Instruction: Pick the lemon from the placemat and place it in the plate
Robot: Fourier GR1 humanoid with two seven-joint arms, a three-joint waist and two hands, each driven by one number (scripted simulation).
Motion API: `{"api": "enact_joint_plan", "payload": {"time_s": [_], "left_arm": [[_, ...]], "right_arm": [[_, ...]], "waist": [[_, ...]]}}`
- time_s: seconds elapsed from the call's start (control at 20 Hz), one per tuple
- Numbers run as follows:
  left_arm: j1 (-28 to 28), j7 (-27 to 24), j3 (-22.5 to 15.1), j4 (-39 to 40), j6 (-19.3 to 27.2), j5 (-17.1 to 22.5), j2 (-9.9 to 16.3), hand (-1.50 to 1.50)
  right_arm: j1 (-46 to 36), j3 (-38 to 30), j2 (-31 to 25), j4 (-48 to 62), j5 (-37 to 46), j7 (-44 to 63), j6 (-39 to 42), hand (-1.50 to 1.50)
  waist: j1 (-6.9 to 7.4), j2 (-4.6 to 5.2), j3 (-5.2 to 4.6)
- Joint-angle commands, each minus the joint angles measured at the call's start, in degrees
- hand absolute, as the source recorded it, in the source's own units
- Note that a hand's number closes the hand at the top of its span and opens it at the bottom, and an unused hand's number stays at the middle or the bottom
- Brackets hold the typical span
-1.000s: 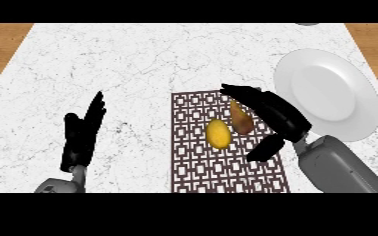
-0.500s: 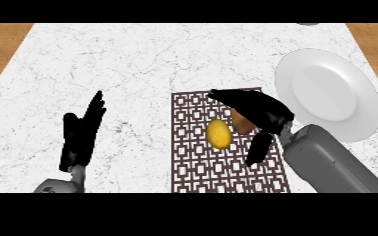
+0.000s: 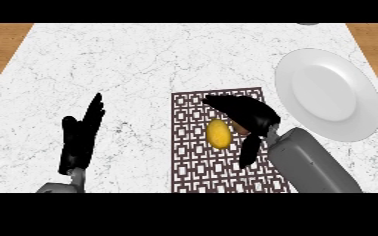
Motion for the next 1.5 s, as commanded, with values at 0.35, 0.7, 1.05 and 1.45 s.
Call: {"api": "enact_joint_plan", "payload": {"time_s": [0.35,0.7,1.05,1.45], "left_arm": [[-0.67,2.76,1.88,-0.66,-1.27,-2.92,-2.94,0.0],[-0.73,-2.85,4.36,3.41,-4.28,-3.02,-3.11,0.0],[2.84,1.58,4.47,-3.56,-4.65,-4.08,-2.57,0.0],[-0.67,-0.38,5.78,1.2,-4.73,-4.21,-4.15,0.0]], "right_arm": [[5.0,-4.16,5.09,0.07,9.12,-3.72,3.6,-1.5],[-1.91,-9.04,8.94,9.38,12.68,-6.77,5.68,-1.5],[2.1,-6.54,10.3,9.02,19.82,-13.18,-2.4,1.5],[-0.94,-11.0,11.01,11.93,24.69,-13.46,-11.75,1.5]], "waist": [[-0.18,-0.03,0.0],[-0.02,0.01,0.0],[-0.05,-0.05,0.01],[-0.14,0.0,0.01]]}}
